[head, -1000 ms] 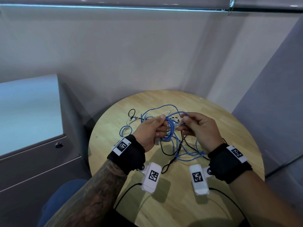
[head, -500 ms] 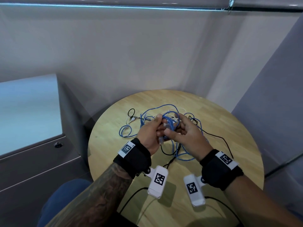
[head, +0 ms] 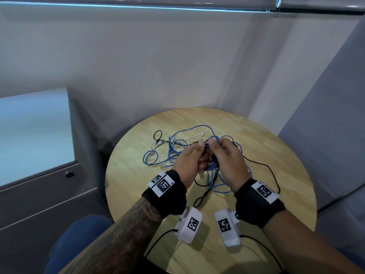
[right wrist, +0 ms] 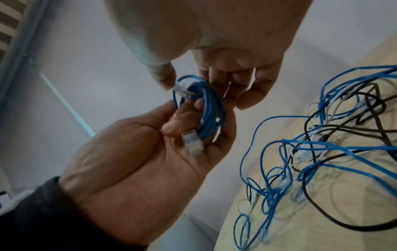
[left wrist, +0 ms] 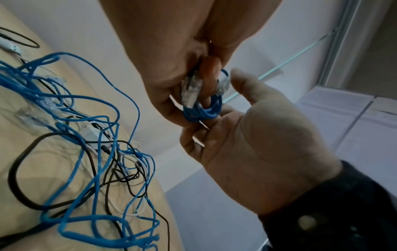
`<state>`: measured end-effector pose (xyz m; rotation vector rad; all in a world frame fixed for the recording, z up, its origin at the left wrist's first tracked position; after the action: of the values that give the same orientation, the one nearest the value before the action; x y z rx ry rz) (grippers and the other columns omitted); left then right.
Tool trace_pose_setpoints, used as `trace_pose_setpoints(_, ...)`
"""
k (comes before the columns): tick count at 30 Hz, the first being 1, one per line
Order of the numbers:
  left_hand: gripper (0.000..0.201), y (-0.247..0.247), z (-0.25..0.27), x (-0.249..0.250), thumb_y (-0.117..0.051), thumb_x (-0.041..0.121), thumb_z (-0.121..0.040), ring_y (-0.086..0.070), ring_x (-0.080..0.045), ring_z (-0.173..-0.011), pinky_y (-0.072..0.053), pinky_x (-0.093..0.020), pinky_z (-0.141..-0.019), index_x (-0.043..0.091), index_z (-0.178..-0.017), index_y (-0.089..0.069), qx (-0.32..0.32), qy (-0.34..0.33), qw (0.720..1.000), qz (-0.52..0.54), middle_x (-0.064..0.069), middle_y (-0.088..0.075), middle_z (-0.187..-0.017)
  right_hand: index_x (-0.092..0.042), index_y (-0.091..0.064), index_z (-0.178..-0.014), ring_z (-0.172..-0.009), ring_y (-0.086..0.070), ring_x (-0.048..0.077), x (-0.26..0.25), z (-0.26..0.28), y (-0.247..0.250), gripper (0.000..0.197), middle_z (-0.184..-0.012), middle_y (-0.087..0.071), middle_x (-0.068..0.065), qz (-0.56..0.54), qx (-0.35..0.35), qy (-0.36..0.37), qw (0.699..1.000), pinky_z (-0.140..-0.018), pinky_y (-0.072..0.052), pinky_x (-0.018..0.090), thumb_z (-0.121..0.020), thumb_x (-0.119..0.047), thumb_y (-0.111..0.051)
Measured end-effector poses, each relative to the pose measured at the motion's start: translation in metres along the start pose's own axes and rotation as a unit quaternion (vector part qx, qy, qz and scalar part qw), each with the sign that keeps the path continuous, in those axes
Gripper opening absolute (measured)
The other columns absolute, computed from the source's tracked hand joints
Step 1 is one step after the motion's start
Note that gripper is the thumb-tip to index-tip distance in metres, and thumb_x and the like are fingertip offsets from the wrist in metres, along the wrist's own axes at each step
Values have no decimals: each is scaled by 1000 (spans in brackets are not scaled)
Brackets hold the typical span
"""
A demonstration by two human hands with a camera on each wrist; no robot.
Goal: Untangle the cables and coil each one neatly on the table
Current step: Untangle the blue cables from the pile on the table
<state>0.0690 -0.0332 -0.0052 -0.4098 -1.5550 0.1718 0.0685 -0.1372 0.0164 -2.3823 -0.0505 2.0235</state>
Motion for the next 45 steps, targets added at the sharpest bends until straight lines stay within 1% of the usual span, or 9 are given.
trace_pose_setpoints(4,15,-6,0,0,-58,18,-90,-30,-8,-50,-29,-18,-49,9,-83,-48,-33,33,998,30,4,-37,-61,-9,-62,-80,-77,-61,32,-7,-2,7,45,-78,-62,10,53,0,7,999,-80,-53,57,-94,-52,-58)
trace_pose_setpoints(10,25,-8,4,4,-62,27,-85,-33,-8,-50,-35,-23,-51,6,-96,-51,-59,-20,989,-134,3,-40,-65,-9,-72,-88,-72,-58,13,-31,-1,20,13,-78,-68,11,72,34,88,993,-71,-51,33,-93,-21,-68)
trace_pose_setpoints(16,9,-14,8,7,-53,17,-99,-37,-4,-44,-56,-57,-72,12,-94,-48,-72,-7,982,-176,14,-39,-54,-17,-73,-87,-67,-53,15,-39,-1,25,3,-82,-66,21,103,50,130,985,-64,-47,27,-88,-20,-75)
trace_pose_setpoints(24,15,5,3,9,-53,21,-99,-33,-8,-43,-55,-44,-62,12,-88,-49,-35,3,989,-147,7,-33,-54,-19,-69,-101,-65,-54,10,-48,4,17,19,-73,-60,2,108,31,167,980,-65,-47,19,-86,-10,-76)
trace_pose_setpoints(29,17,6,3,8,-48,9,-100,-30,-7,-41,-51,-32,-51,12,-84,-50,-52,15,992,-117,8,-32,-50,-15,-78,-98,-66,-45,13,6,-7,2,28,-77,-53,12,24,-99,-54,993,-63,-42,26,-88,-38,-66)
trace_pose_setpoints(32,15,4,4,-6,-51,2,-97,-28,-6,-42,-33,-23,-46,11,-86,-47,-65,54,991,-101,11,-36,-49,-16,-78,-86,-59,-42,3,-14,-15,20,22,-62,-57,-12,114,-48,10,992,-63,-35,24,-94,-32,-64)
trace_pose_setpoints(35,12,2,7,-24,-56,6,-93,-29,-7,-45,-22,-20,-45,14,-88,-49,-63,108,988,-92,10,-37,-51,-16,-74,-77,-58,-46,0,-43,-27,59,26,-61,-58,-10,137,79,65,985,-64,-39,23,-94,-33,-66)
trace_pose_setpoints(39,22,-11,11,-25,-46,15,-102,-27,-8,-50,-21,-23,-52,16,-79,-48,-96,100,977,-161,4,-30,-59,-12,-74,-76,-59,-54,-8,-33,-26,75,29,-51,-58,-19,140,127,41,981,-72,-40,19,-96,-32,-64)
trace_pose_setpoints(45,27,7,6,-1,-41,14,-103,-26,-7,-50,-26,-17,-48,11,-81,-55,-30,30,998,-40,7,-29,-58,-17,-72,-81,-61,-56,13,-38,-31,67,3,-70,-61,3,-28,-20,36,999,-64,-51,26,-83,-19,-72)
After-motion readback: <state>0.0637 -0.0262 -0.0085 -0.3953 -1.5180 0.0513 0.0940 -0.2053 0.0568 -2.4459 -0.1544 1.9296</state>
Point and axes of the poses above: each hand's wrist, its own z-axis away from the middle knuckle, its own y-axis out of the back of the hand, x = y × z, the point moved 10 cm from there along -z, towards the middle knuckle
